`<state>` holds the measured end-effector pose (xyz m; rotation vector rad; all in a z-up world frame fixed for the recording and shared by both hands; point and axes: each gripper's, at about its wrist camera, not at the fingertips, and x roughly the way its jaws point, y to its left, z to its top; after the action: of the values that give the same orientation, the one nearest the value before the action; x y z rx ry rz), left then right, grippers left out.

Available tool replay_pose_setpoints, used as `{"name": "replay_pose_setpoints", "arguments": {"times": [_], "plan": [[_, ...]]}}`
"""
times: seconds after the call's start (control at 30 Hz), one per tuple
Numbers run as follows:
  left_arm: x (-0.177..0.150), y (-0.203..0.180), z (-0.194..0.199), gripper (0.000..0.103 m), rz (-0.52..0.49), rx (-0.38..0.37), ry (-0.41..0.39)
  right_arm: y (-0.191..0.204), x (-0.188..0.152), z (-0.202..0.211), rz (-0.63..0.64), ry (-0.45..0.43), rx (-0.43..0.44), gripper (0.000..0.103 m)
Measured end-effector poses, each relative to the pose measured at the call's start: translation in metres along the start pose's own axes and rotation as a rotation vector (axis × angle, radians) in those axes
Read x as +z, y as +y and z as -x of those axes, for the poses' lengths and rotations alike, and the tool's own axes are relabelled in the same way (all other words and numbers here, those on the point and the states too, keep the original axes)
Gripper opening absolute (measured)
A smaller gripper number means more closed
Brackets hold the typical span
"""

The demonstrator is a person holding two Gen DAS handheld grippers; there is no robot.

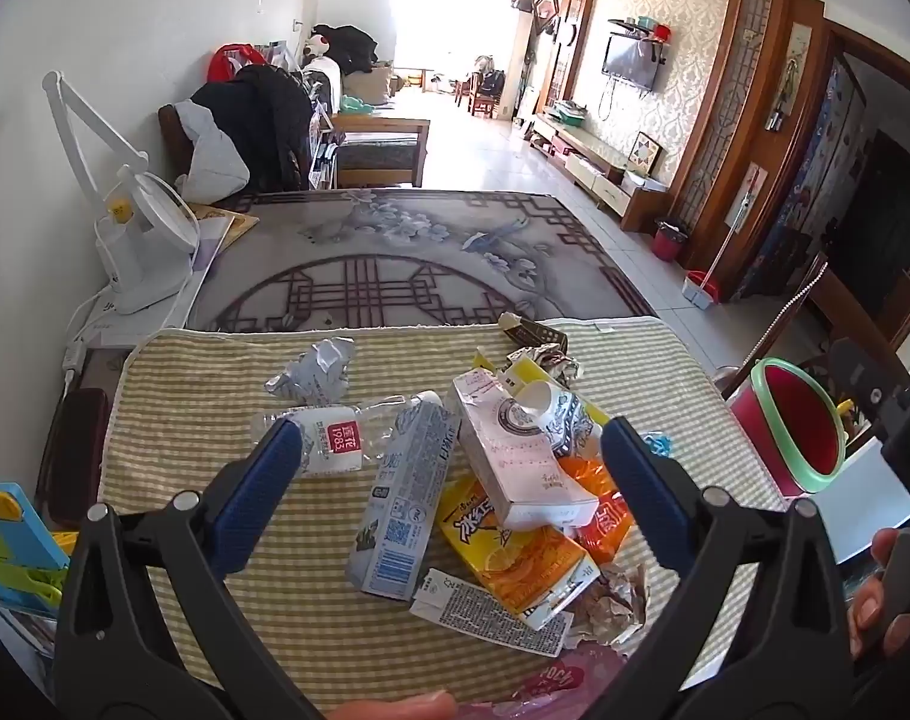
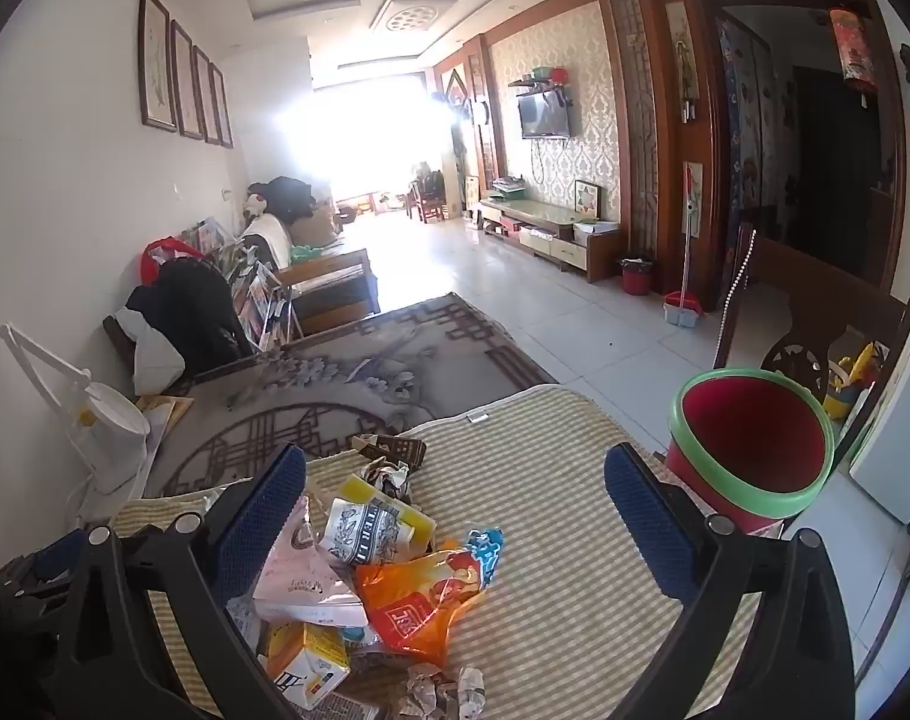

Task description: Collect trash

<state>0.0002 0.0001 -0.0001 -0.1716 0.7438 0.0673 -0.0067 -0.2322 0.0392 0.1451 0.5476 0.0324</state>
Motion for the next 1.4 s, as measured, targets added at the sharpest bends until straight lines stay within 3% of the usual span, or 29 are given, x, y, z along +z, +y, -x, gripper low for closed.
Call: {"name": "replay_pose_setpoints", "arguments": {"times": [1.4], "plan": [[-0.002, -0.006, -0.01, 0.098, 0.024, -0.021, 0.026, 0.002, -0.003, -0.008, 0.052, 0.008, 0.004, 0.096]]}}
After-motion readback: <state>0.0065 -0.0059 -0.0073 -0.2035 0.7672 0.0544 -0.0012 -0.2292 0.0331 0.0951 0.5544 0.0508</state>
